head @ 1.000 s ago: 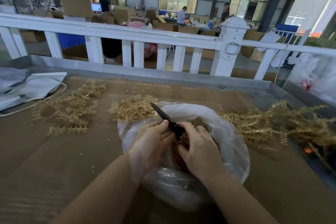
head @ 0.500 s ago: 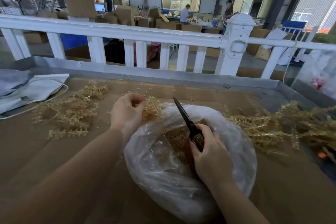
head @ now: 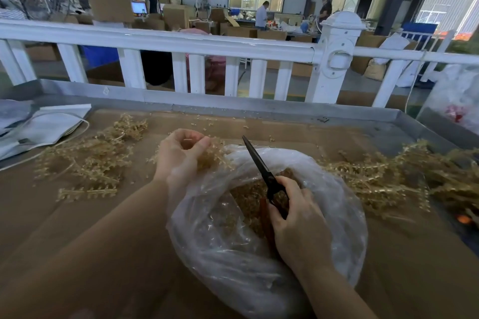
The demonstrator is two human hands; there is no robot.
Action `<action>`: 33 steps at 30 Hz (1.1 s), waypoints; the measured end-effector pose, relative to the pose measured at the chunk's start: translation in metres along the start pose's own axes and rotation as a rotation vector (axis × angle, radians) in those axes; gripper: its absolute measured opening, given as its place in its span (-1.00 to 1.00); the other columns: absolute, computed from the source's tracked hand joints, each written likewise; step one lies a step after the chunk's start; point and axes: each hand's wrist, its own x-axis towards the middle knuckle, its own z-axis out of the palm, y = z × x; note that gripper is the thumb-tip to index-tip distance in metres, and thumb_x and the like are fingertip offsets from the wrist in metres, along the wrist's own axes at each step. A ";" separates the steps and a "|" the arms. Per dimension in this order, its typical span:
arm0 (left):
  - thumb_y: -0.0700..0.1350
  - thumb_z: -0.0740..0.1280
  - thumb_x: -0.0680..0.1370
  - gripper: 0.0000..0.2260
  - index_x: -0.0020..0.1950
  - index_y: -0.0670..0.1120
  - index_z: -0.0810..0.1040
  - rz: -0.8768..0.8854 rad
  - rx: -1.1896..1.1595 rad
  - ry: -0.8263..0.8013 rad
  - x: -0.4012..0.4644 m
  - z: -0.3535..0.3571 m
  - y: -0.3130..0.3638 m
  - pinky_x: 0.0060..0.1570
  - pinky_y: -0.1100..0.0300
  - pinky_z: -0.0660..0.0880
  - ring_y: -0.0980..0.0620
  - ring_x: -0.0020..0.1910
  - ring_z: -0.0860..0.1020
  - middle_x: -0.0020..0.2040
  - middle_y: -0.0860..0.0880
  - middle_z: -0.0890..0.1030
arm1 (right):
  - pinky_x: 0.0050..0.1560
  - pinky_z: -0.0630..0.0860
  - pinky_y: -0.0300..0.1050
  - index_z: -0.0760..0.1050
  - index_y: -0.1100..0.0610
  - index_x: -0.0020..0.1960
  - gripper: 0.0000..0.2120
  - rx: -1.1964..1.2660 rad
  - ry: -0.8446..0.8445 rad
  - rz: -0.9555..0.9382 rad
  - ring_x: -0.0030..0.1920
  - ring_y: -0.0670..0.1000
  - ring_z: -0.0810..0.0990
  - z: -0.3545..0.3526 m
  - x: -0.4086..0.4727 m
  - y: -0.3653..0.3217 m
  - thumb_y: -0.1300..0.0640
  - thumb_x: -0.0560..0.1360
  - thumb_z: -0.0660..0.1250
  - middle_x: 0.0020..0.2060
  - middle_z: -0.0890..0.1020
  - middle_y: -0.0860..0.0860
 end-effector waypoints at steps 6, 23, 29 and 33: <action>-0.02 0.36 0.52 -0.86 -0.10 -0.06 0.48 -0.008 -0.104 0.153 0.004 -0.012 0.006 -0.25 0.32 0.47 0.08 -0.19 0.55 -0.15 -0.03 0.59 | 0.05 0.42 -0.12 0.38 -0.09 0.35 -0.57 -0.010 -0.003 0.001 0.11 -0.02 0.48 0.000 0.000 0.000 0.03 0.51 0.34 0.06 0.51 -0.08; -0.20 0.34 0.55 -0.64 0.34 -0.22 0.45 -0.076 0.520 -0.086 0.034 -0.046 -0.023 0.26 -0.03 0.43 -0.14 0.14 0.55 0.16 -0.18 0.58 | 0.02 0.47 -0.11 0.38 -0.09 0.35 -0.57 -0.019 -0.004 0.000 0.09 -0.01 0.49 0.000 0.000 -0.001 0.04 0.50 0.36 0.05 0.52 -0.09; -0.16 0.41 0.51 -0.80 0.10 -0.19 0.61 0.040 0.617 -0.010 0.032 -0.048 -0.012 0.04 0.09 0.49 -0.04 -0.14 0.55 -0.07 -0.14 0.62 | 0.00 0.45 -0.12 0.39 -0.09 0.34 -0.56 -0.027 0.004 0.001 0.09 -0.01 0.50 0.000 -0.001 0.000 0.04 0.49 0.37 0.05 0.52 -0.08; -0.15 0.40 0.51 -0.94 -0.08 -0.13 0.59 0.026 0.646 -0.046 0.029 -0.045 -0.008 0.00 0.11 0.49 -0.01 -0.14 0.55 -0.11 -0.11 0.63 | 0.01 0.46 -0.11 0.40 -0.09 0.34 -0.56 -0.032 0.003 -0.001 0.09 -0.01 0.49 0.001 0.000 -0.001 0.04 0.49 0.37 0.05 0.52 -0.08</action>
